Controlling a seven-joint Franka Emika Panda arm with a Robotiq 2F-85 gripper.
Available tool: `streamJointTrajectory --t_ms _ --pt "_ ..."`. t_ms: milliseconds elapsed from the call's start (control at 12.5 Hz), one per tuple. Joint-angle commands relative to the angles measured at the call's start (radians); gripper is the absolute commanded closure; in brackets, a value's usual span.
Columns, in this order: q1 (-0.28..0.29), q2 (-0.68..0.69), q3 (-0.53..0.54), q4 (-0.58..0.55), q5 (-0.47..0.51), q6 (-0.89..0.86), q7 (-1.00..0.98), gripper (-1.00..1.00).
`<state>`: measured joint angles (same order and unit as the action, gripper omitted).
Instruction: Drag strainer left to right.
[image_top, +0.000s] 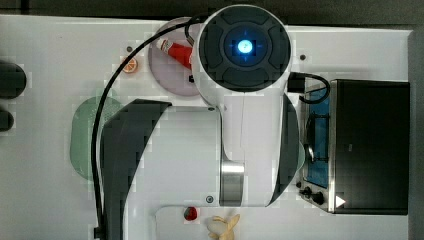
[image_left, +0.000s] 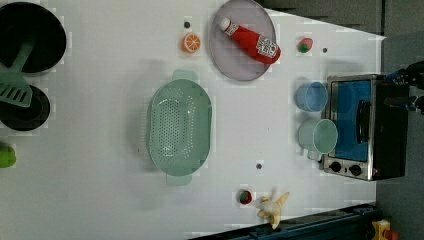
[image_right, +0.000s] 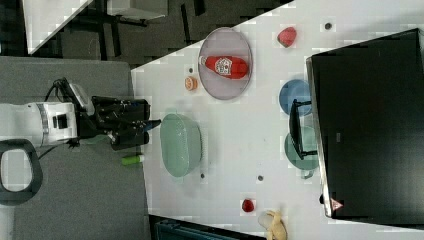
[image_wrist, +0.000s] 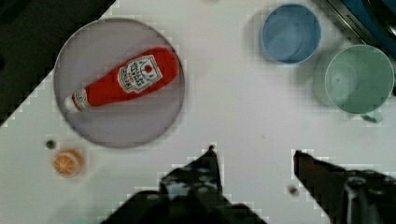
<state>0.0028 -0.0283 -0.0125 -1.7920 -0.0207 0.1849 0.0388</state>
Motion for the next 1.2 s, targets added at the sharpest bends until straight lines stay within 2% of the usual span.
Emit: streamJointTrajectory --t_ms 80,240,400,640,800,1200 --pt "-0.015 -0.392 -0.047 -0.146 -0.005 -0.239 0.066 -0.59" --pt "-0.014 -0.393 -0.045 -0.147 -0.004 -0.239 0.066 -0.99" --pt "-0.003 -0.383 -0.021 -0.150 0.024 -0.215 0.066 -1.00" --pt "0.028 -0.316 0.095 -0.154 0.074 -0.137 0.113 -1.00" --pt "0.033 -0.244 0.204 -0.155 0.074 -0.109 0.274 -1.00" --pt "0.039 -0.018 0.458 -0.158 0.072 0.047 0.842 -1.00"
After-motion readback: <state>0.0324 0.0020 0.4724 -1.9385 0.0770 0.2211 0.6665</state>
